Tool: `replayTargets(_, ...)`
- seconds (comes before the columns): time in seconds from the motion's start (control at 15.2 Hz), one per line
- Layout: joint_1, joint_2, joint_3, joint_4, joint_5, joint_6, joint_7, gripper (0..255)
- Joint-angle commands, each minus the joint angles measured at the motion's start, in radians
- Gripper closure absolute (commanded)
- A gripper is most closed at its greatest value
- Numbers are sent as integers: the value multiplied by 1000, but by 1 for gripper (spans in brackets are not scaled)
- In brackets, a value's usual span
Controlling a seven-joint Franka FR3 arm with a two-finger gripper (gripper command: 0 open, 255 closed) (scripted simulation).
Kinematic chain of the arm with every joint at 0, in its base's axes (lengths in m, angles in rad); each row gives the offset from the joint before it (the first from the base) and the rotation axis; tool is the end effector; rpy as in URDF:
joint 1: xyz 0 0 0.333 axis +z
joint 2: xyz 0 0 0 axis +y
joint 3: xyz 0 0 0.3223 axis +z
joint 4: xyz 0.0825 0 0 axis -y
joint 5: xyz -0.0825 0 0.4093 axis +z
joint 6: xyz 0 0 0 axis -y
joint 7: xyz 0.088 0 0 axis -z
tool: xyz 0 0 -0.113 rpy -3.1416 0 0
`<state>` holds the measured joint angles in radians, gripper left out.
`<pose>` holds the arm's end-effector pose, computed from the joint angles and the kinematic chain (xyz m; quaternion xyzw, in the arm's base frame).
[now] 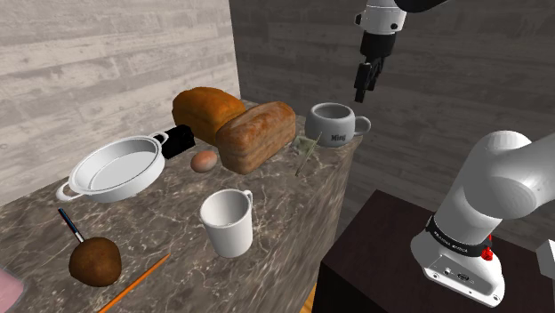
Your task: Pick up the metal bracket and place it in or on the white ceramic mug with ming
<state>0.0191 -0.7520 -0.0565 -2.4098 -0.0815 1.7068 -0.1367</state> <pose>0.3482 -0.0247 0.5624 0.9976 0.0613 0.0224 0.0231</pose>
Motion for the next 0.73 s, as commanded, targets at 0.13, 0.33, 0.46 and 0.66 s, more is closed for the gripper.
replayTargets(0.13, 10, 28, 55, -3, 13, 26, 70, 0)
replayTargets(0.33, 23, 85, 137, 5, 28, 64, 175, 0)
replayTargets(0.46, 29, 132, 191, 19, 33, 88, 246, 0)
replayTargets(0.66, 34, 216, 269, 54, 31, 120, 353, 0)
